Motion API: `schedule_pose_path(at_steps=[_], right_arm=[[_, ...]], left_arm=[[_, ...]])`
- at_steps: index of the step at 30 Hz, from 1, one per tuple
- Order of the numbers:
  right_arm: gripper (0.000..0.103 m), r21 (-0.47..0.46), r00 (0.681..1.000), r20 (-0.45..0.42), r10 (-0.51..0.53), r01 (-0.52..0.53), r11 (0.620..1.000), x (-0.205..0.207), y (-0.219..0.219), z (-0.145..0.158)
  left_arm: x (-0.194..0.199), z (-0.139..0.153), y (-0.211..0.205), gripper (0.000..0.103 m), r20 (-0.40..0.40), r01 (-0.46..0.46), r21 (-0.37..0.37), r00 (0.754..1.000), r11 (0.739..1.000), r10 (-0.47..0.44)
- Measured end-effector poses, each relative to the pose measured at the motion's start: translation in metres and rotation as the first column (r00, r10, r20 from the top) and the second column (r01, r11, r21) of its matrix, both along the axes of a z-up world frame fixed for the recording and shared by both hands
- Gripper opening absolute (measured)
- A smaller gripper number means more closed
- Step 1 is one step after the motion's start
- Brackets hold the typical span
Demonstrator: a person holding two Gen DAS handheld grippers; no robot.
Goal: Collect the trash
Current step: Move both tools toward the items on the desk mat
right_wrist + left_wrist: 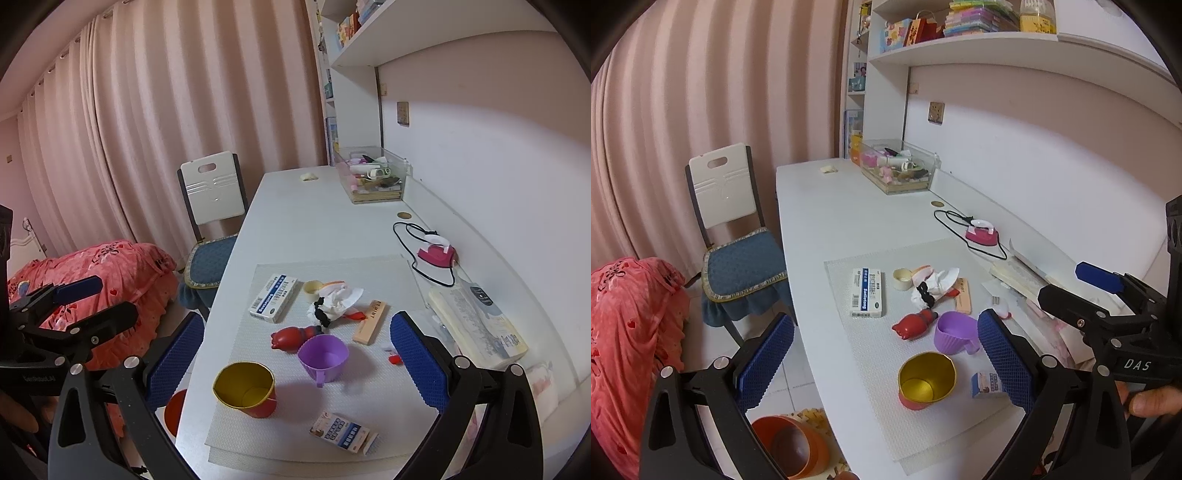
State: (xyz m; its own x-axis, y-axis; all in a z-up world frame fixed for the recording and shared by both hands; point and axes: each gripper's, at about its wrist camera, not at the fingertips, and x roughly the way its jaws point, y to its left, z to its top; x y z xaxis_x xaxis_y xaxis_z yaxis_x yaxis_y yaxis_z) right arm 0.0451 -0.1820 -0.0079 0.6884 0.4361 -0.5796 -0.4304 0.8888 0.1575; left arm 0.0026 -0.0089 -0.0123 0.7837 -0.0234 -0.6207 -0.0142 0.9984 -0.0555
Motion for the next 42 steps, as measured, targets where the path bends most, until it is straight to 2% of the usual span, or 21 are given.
schedule_pose_path(at_steps=[8,14,42], right_arm=[[0.098,-0.035,0.999,-0.046,-0.011,0.009,0.999,0.001,-0.01,-0.011],[0.098,-0.042,0.997,-0.072,-0.033,0.03,0.999,0.001,-0.017,-0.015],[0.098,-0.039,0.997,-0.074,-0.021,0.018,0.999,0.001,-0.015,-0.014]], left_arm=[[0.01,-0.013,0.0,0.098,-0.081,0.048,-0.069,0.995,0.996,-0.053],[0.013,-0.02,-0.003,0.098,-0.126,0.062,-0.093,0.989,0.994,-0.074],[0.014,-0.018,-0.009,0.098,-0.12,0.059,-0.066,0.99,0.996,-0.067]])
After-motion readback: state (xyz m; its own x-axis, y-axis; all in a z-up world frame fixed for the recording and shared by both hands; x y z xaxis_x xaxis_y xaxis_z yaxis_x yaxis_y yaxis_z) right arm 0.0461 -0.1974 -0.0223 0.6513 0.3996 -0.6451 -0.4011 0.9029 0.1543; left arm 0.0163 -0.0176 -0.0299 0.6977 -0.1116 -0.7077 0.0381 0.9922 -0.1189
